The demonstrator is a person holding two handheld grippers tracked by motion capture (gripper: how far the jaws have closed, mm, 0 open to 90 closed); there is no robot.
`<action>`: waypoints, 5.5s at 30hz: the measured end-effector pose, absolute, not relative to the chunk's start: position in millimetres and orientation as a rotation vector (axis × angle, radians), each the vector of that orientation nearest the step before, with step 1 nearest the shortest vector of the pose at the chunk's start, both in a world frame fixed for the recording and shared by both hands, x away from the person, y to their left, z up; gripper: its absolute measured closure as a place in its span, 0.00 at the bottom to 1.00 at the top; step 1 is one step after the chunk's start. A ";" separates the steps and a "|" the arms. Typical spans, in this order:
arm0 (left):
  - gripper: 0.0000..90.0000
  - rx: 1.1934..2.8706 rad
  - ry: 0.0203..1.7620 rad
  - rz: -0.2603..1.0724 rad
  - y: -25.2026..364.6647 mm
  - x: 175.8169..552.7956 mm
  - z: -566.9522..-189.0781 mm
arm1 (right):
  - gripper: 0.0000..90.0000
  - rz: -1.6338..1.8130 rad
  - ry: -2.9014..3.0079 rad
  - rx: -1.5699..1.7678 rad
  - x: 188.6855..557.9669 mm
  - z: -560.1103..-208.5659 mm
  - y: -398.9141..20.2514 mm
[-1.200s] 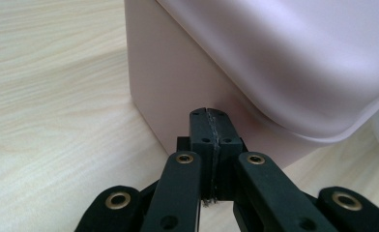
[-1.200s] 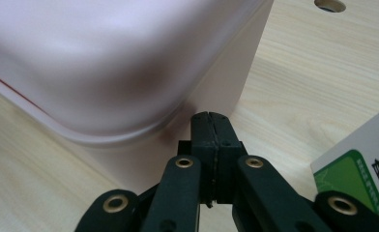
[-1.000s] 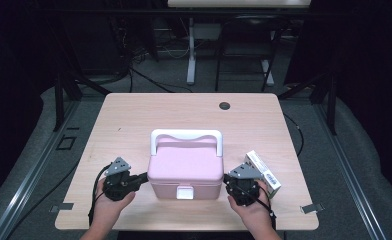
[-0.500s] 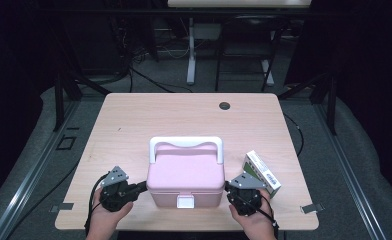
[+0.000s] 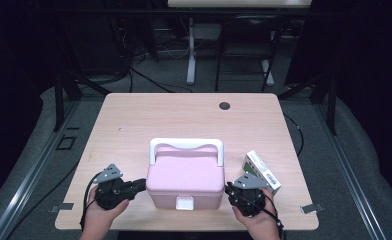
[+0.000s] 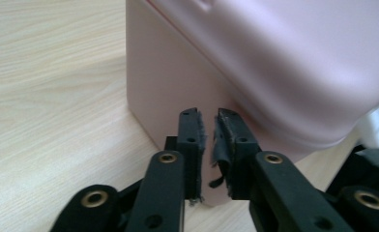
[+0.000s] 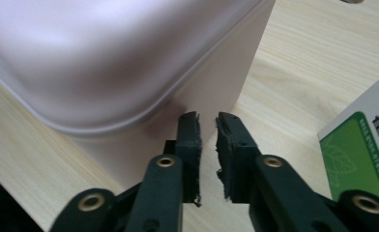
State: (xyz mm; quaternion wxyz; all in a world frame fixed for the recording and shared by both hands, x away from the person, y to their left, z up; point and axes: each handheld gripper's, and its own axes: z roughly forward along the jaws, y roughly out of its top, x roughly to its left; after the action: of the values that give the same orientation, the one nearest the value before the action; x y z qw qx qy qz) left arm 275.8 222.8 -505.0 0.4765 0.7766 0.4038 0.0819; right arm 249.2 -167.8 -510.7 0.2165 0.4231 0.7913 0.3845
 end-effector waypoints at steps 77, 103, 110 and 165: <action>0.82 1.906 0.877 0.171 199.0 326.1 -453.0 | 0.81 1.391 2.227 1.136 303.3 -450.6 -165.6; 0.81 1.861 0.874 0.191 201.8 337.1 -428.5 | 0.82 1.441 2.198 1.152 311.4 -424.3 -165.0; 0.79 1.857 0.867 0.200 202.1 336.8 -424.0 | 0.82 1.440 2.194 1.154 311.9 -424.3 -165.1; 0.99 1.988 0.819 0.077 205.6 284.6 -466.6 | 0.82 1.438 2.190 1.157 311.5 -424.8 -165.0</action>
State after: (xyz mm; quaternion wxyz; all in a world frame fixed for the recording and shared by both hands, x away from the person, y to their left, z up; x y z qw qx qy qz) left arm 284.6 205.6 -466.6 0.4749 0.8132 0.3349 0.0317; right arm 311.5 -165.0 -424.8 0.1383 0.4002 0.7574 0.4971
